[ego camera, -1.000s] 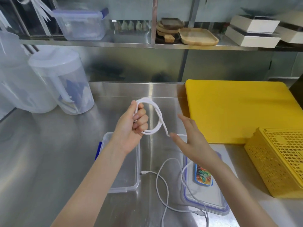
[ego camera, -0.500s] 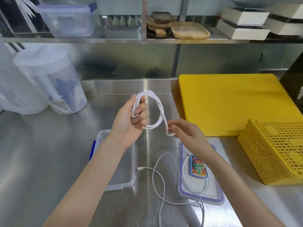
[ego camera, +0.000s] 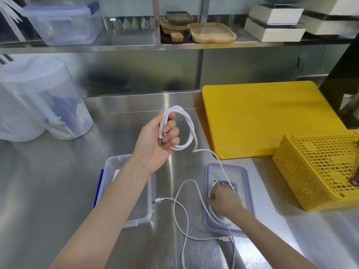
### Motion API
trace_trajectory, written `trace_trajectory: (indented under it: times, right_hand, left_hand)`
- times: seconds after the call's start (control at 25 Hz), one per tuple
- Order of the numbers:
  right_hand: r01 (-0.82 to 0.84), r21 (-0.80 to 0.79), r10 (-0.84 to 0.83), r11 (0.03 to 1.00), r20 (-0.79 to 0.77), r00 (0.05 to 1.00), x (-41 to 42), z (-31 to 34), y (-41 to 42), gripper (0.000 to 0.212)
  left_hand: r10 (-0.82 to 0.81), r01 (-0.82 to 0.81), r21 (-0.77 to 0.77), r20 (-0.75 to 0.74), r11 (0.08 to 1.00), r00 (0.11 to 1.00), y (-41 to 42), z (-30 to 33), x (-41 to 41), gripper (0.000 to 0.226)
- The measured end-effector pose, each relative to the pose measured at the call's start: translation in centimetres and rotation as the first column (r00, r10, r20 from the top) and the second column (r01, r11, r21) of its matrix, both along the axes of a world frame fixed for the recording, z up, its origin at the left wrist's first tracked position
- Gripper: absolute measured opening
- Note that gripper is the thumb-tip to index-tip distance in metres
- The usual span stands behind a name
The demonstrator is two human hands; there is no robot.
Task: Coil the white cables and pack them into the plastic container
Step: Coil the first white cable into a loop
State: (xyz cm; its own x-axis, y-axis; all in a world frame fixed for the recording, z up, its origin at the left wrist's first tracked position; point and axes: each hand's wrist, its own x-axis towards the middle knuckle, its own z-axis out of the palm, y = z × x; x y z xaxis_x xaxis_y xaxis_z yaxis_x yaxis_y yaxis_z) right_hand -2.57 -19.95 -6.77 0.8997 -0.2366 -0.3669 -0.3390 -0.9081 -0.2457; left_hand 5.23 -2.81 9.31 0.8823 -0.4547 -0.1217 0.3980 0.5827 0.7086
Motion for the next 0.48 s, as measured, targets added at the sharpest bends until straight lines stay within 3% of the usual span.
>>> trace_trajectory:
  times: [0.12, 0.24, 0.4, 0.48]
  right_hand:
    - [0.008, -0.026, -0.006, 1.0, 0.055, 0.998, -0.1, -0.6, 0.5, 0.03]
    - [0.069, 0.072, -0.078, 0.995, 0.128, 0.989, -0.3, 0.2, 0.2, 0.019]
    - [0.077, 0.365, -0.225, 0.928, 0.382, 0.896, -0.1, 3.4, 0.4, 0.008]
    - [-0.002, 0.608, -0.292, 0.794, 0.385, 0.875, 0.3, 5.5, 1.4, 0.015]
  left_hand:
    - [-0.002, 0.002, -0.004, -0.019, 1.0, 1.0, 0.2, -0.4, 0.0, 0.032]
    - [0.0, -0.002, -0.029, -0.053, 1.0, 0.999, 0.2, -0.8, -0.1, 0.039]
    - [0.004, -0.005, -0.02, -0.04, 1.0, 0.999, 0.1, -1.0, 0.0, 0.036]
    - [0.001, -0.004, -0.064, -0.049, 0.998, 0.999, -0.1, -0.9, 0.0, 0.035]
